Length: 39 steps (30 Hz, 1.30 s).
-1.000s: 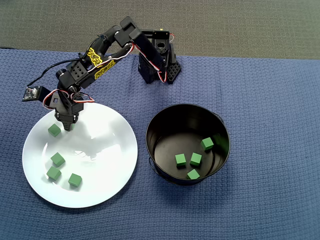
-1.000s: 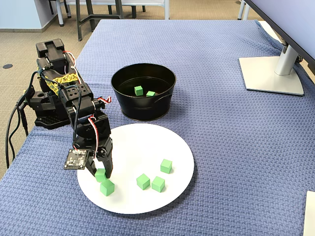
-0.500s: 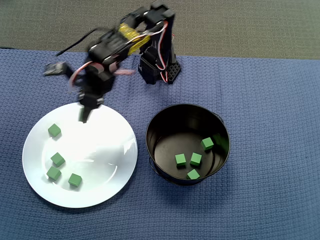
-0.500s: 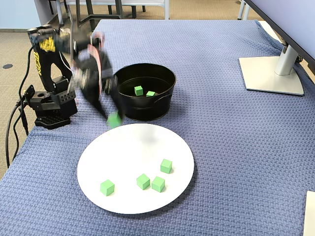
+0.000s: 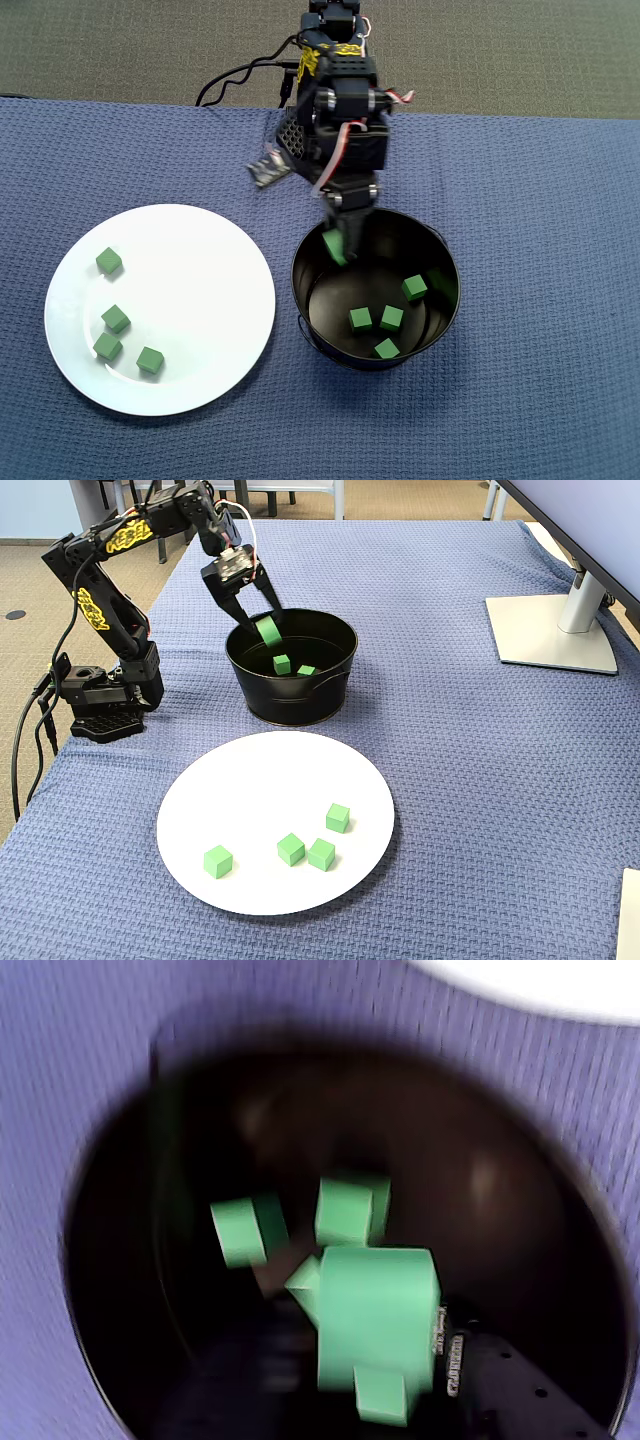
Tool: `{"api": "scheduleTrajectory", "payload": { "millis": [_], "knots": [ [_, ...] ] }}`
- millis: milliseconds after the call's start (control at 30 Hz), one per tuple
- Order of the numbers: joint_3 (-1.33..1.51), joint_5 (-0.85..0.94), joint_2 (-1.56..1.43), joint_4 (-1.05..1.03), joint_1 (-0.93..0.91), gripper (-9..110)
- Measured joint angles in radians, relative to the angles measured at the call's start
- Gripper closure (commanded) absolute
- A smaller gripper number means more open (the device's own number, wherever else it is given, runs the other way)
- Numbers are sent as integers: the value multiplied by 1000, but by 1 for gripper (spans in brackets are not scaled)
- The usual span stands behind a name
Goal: Pick up the green cubes from the white plate and place them in the black recipient
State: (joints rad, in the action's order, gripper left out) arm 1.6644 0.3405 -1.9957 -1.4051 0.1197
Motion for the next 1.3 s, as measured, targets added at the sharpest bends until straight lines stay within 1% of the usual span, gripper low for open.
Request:
{"api": "scheduleTrajectory", "payload": {
  "millis": [67, 167, 267, 333, 433, 567, 633, 667, 767, 867, 967, 1100, 1200, 1300],
  "knots": [
    [-14, 2, 0, -2, 0, 48],
    [-120, 64, 2, -43, -71, 45],
    [-238, 232, 20, -46, -222, 47],
    [-265, 348, 54, 0, -353, 48],
    [-235, 503, 123, 126, -546, 54],
    [-109, 680, 224, 330, -747, 57],
    [-66, 749, 275, 405, -811, 73],
    [-58, 775, 302, 430, -834, 77],
    [-51, 861, 376, 500, -899, 85],
    [-51, 999, 439, 545, -969, 84],
    [-51, 1186, 502, 561, -1017, 84],
    [-51, 1399, 591, 578, -1065, 80],
    [-86, 1476, 669, 586, -1104, 80],
    [-138, 1473, 739, 597, -1101, 80]
  ]
}}
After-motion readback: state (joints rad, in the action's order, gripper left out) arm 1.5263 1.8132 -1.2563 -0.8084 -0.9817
